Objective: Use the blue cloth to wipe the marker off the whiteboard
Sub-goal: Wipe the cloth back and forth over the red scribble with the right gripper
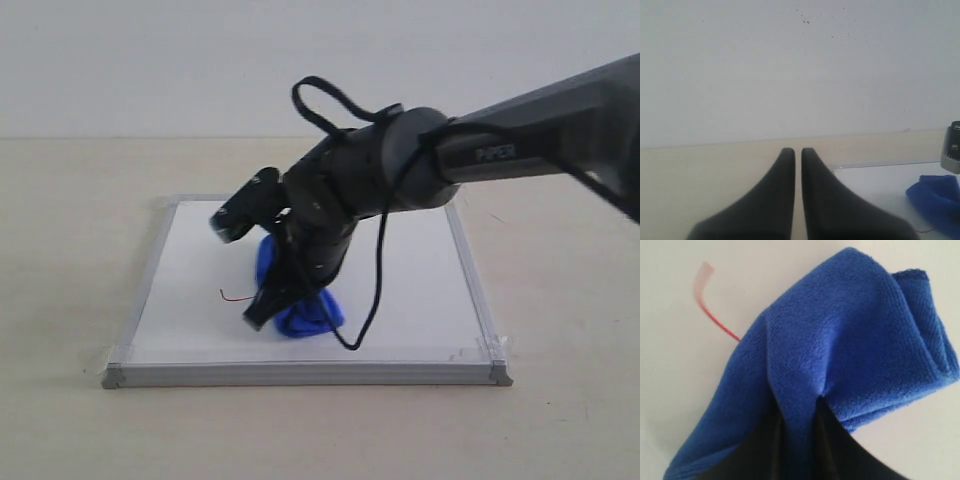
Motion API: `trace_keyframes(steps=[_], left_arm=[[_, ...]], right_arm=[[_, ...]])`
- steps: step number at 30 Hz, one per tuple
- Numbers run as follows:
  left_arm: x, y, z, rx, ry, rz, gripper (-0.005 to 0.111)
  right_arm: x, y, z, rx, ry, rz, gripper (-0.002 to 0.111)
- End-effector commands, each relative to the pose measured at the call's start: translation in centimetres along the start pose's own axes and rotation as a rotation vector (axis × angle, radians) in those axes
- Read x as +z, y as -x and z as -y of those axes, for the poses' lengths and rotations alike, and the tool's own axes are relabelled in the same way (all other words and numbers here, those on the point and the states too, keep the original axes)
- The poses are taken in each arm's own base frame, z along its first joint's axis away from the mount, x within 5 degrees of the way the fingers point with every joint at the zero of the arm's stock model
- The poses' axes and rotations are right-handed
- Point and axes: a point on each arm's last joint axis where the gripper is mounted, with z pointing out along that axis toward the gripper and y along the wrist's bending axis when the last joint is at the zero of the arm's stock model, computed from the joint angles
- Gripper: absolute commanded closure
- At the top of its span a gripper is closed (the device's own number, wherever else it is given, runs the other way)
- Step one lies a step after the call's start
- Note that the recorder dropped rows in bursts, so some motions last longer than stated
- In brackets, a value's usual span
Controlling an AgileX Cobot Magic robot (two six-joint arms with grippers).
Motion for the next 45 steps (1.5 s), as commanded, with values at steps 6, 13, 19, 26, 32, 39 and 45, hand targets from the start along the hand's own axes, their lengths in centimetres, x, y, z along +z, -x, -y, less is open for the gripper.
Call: trace_keyframes(steps=[6, 13, 19, 26, 32, 39, 45], left_arm=[[0.0, 0.1, 0.0, -0.012, -0.002, 0.001, 0.102], [0.0, 0.1, 0.0, -0.012, -0.002, 0.001, 0.102], [0.0, 0.1, 0.0, -0.012, -0.002, 0.001, 0.102], [0.0, 0.1, 0.0, -0.012, -0.002, 0.001, 0.102], [0.0, 0.1, 0.0, -0.012, -0.002, 0.001, 0.102], [0.0, 0.1, 0.0, -0.012, -0.002, 0.001, 0.102], [0.0, 0.1, 0.0, -0.012, -0.002, 0.001, 0.102]], right_arm=[[0.7, 2.0, -3.4, 0.013, 0.101, -0.024, 0.108], [1.4, -0.9, 3.0, 0.063, -0.246, -0.256, 0.108], [0.5, -3.6, 7.7, 0.14, -0.476, -0.436, 0.108], [1.5, -3.2, 6.6, 0.206, -0.262, -0.355, 0.108], [2.1, 0.1, 1.1, 0.188, 0.17, -0.086, 0.108], [2.1, -0.9, 1.9, 0.151, 0.139, -0.173, 0.108], [0.2, -4.3, 9.2, 0.114, -0.523, -0.491, 0.108]])
